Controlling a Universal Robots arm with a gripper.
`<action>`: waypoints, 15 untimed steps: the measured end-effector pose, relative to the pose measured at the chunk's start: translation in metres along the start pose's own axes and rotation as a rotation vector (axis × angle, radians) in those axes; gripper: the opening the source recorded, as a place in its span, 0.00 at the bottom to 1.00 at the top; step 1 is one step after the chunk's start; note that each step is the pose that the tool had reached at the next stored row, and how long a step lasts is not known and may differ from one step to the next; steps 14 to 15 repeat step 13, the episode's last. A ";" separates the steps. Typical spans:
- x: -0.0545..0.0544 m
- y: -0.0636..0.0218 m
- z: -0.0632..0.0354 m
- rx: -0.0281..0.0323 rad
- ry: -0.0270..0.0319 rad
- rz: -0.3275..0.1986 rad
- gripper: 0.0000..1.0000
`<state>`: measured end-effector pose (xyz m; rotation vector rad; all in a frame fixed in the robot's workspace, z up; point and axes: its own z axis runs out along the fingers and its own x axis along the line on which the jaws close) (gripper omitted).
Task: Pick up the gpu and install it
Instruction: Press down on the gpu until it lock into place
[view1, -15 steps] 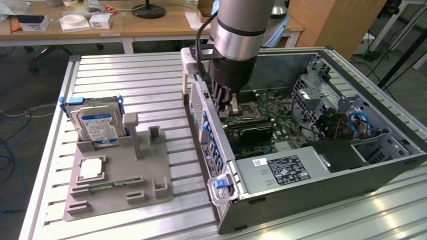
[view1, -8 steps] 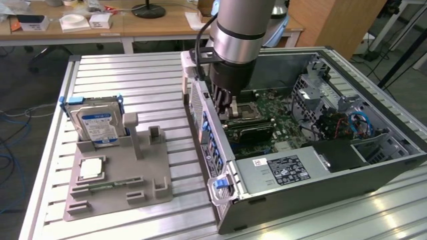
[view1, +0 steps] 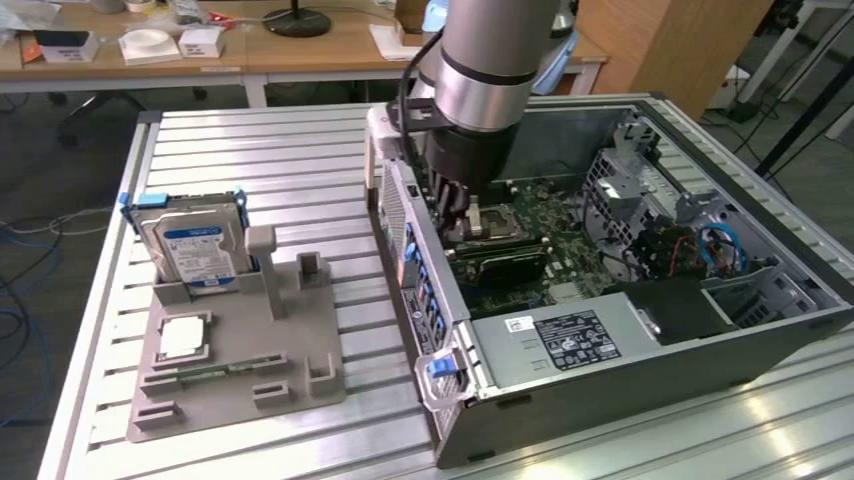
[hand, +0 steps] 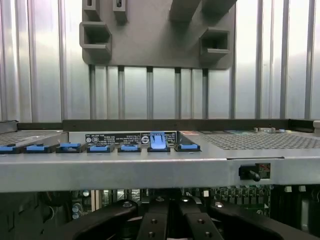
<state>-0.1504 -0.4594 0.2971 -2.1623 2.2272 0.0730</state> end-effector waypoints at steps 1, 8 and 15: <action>0.000 -0.0039 -0.0015 0.0002 -0.0020 0.000 0.11; 0.000 -0.0186 -0.0037 0.0028 -0.0090 0.000 0.11; 0.000 -0.0187 -0.0037 0.0029 -0.0090 0.000 0.11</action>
